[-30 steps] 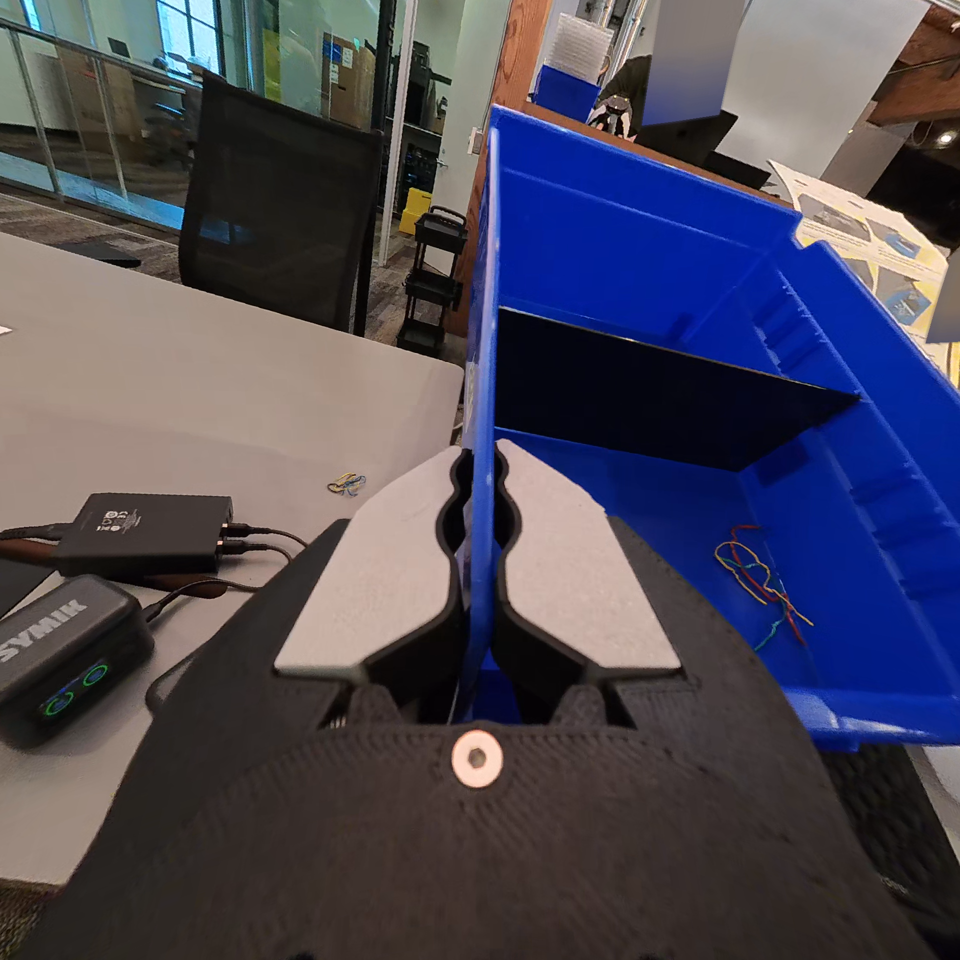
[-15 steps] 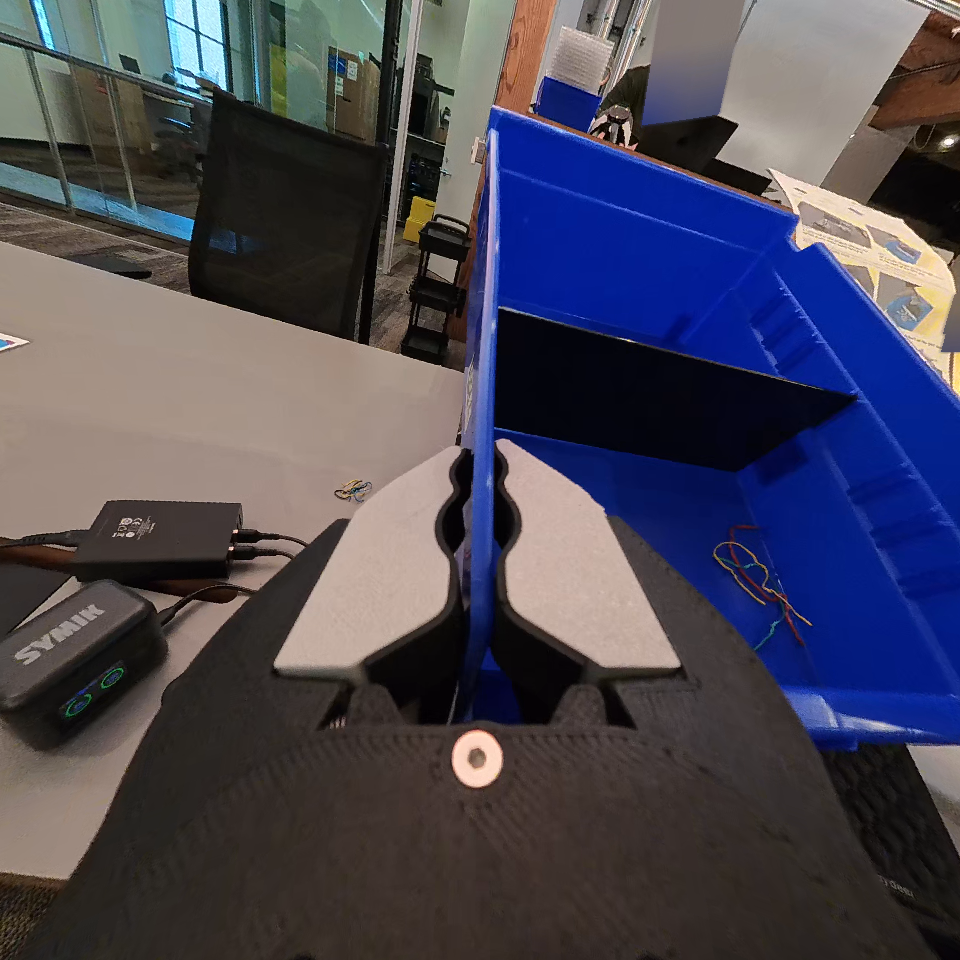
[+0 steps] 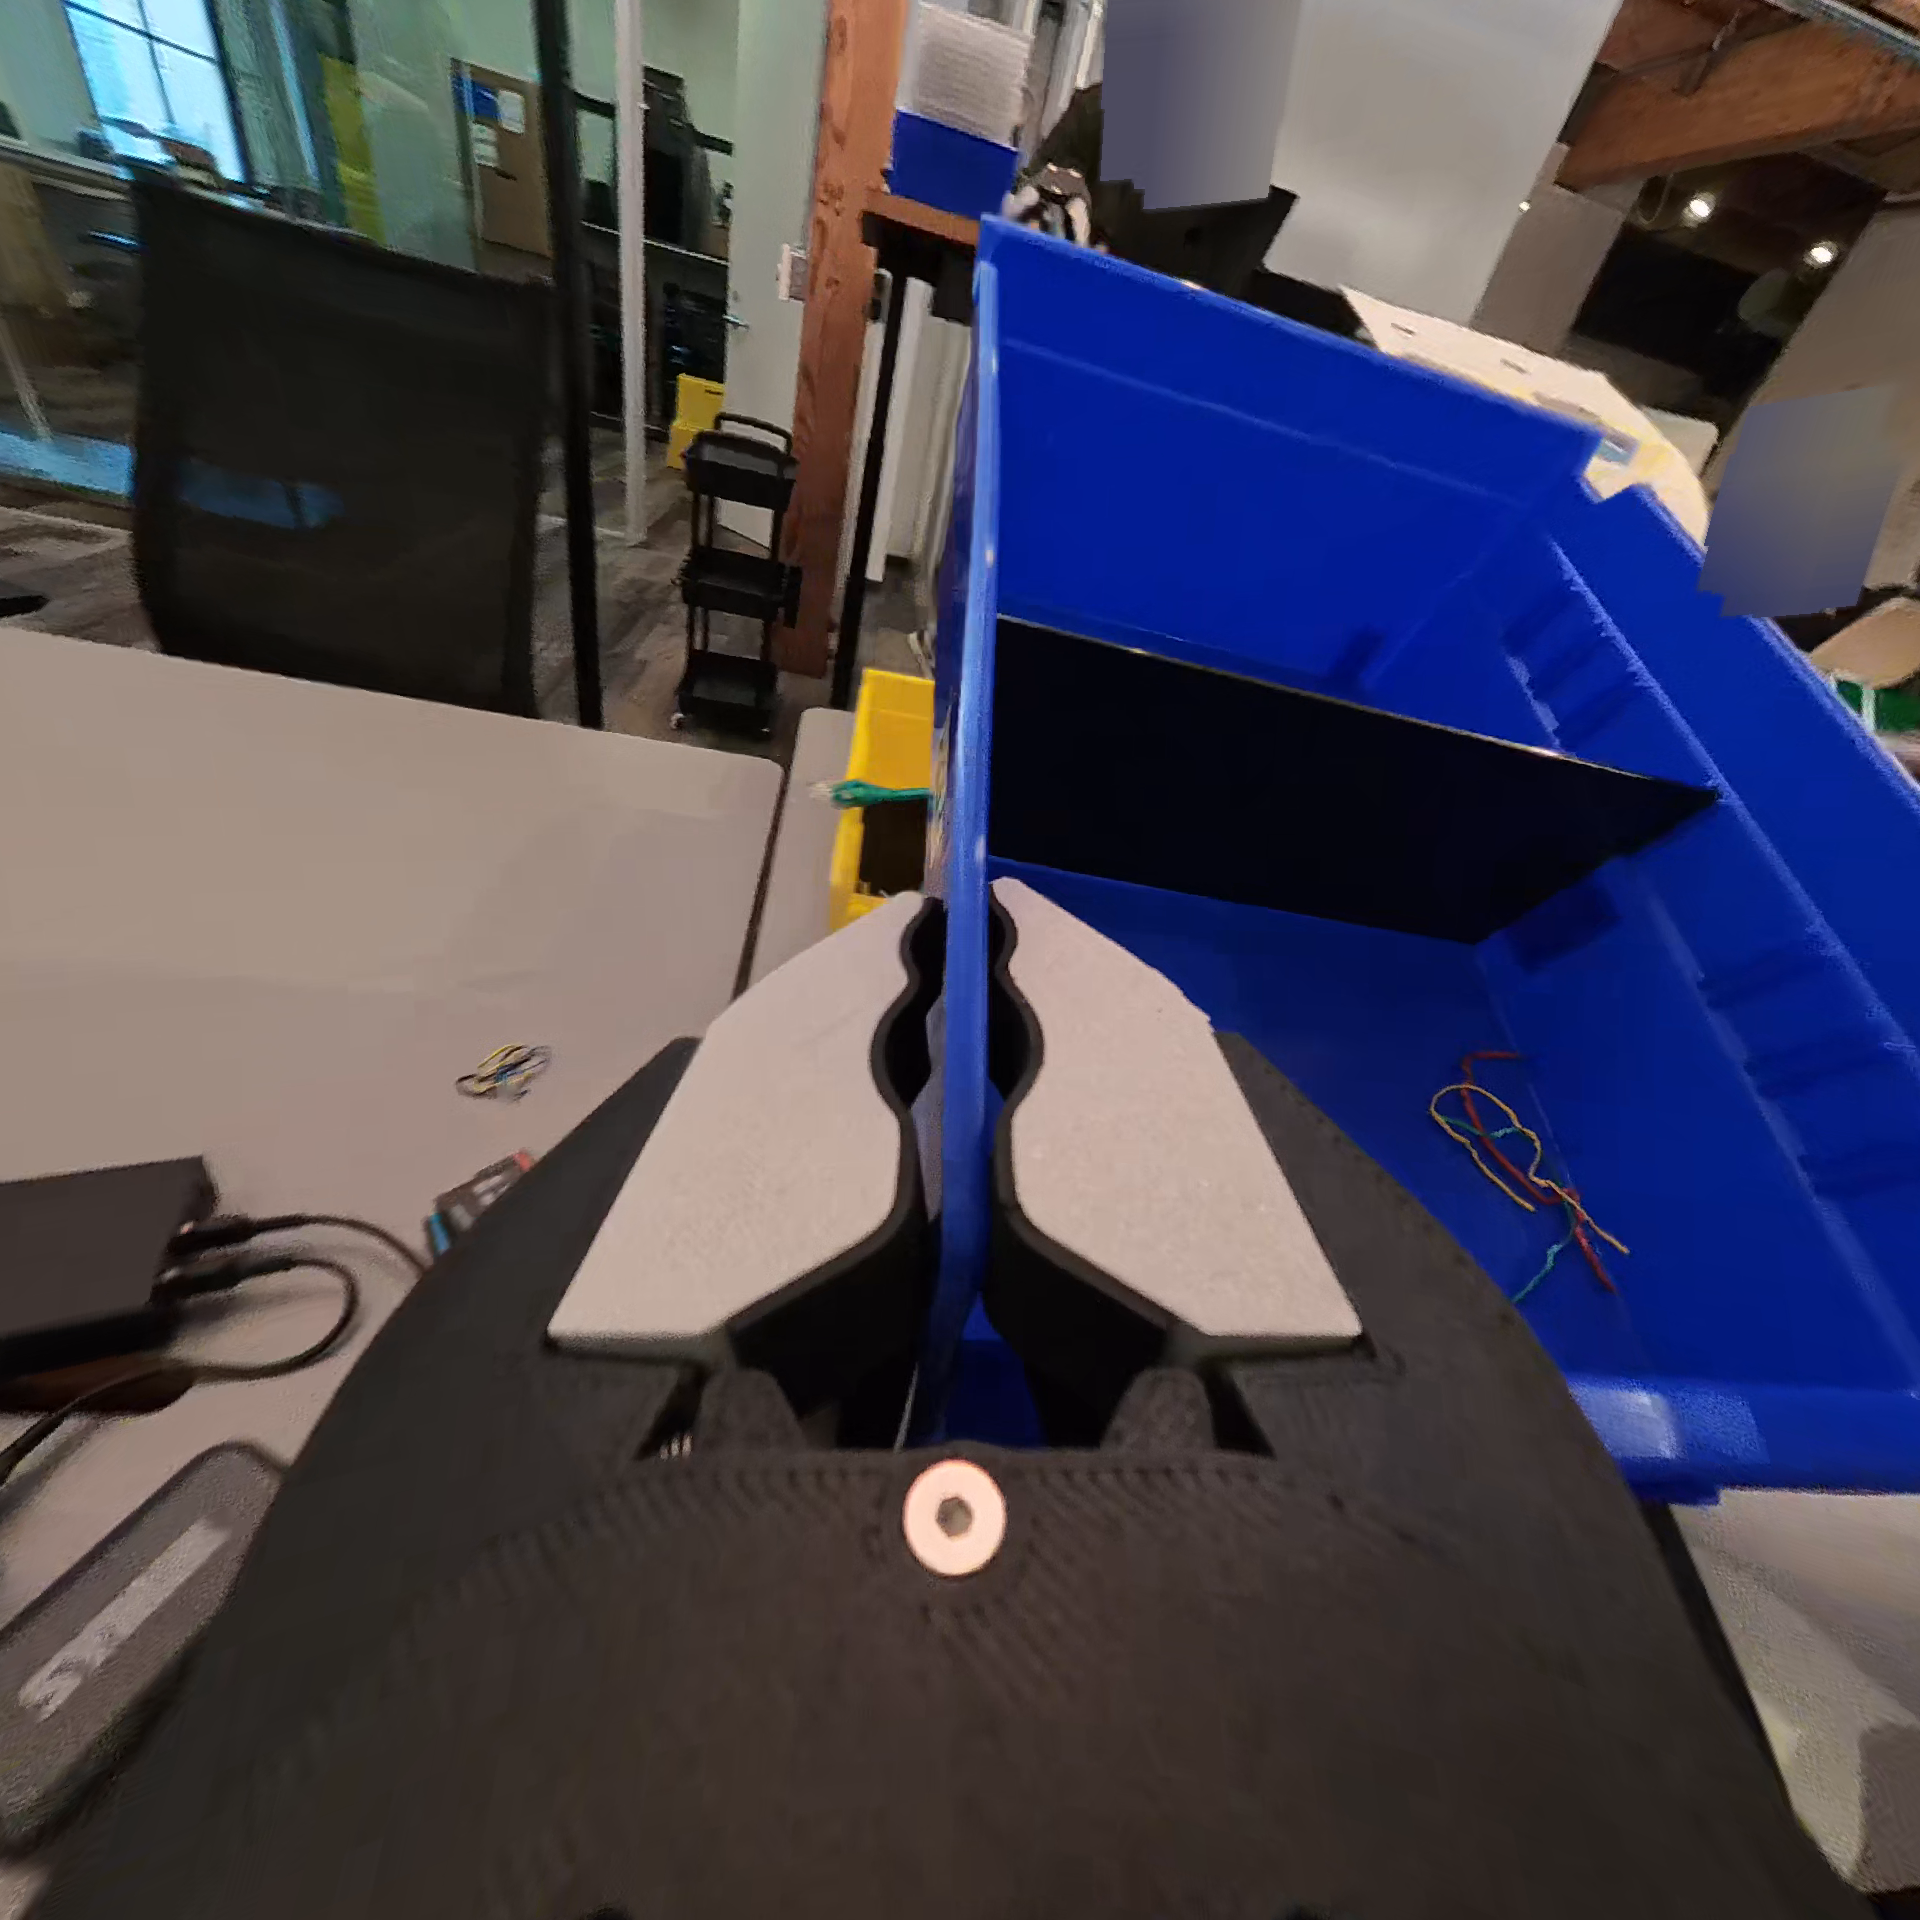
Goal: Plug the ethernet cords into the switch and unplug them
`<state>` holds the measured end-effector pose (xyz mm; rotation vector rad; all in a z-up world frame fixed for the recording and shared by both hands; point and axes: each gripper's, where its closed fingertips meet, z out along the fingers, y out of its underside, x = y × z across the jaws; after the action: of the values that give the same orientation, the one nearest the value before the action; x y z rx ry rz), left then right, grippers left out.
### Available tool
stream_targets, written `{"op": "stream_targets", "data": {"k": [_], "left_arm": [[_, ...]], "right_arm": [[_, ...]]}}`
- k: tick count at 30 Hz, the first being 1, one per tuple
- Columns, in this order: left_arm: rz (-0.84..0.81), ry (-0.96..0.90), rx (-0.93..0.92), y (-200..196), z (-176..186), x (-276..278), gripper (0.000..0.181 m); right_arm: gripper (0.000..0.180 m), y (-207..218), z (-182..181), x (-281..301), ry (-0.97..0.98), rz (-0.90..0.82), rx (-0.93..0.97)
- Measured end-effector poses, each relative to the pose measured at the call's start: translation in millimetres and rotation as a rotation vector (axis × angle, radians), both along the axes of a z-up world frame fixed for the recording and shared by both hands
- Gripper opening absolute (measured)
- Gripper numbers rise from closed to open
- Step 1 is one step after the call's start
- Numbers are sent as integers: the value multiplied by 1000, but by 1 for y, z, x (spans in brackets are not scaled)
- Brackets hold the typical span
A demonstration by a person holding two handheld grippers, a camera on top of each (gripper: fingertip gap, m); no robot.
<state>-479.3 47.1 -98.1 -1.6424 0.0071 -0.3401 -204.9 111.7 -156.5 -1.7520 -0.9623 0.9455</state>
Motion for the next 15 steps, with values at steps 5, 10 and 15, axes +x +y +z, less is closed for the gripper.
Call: {"op": "stream_targets", "data": {"k": [5,10,15], "left_arm": [[-100,60,-29,26,3,66,6],[-231,101,-56,47,-1,152,6],[-394,152,-80,67,-9,258,6]], "right_arm": [[99,-68,35,36,152,72,14],[112,-93,52,73,266,-2,-38],[122,-88,49,136,284,-177,-59]]}}
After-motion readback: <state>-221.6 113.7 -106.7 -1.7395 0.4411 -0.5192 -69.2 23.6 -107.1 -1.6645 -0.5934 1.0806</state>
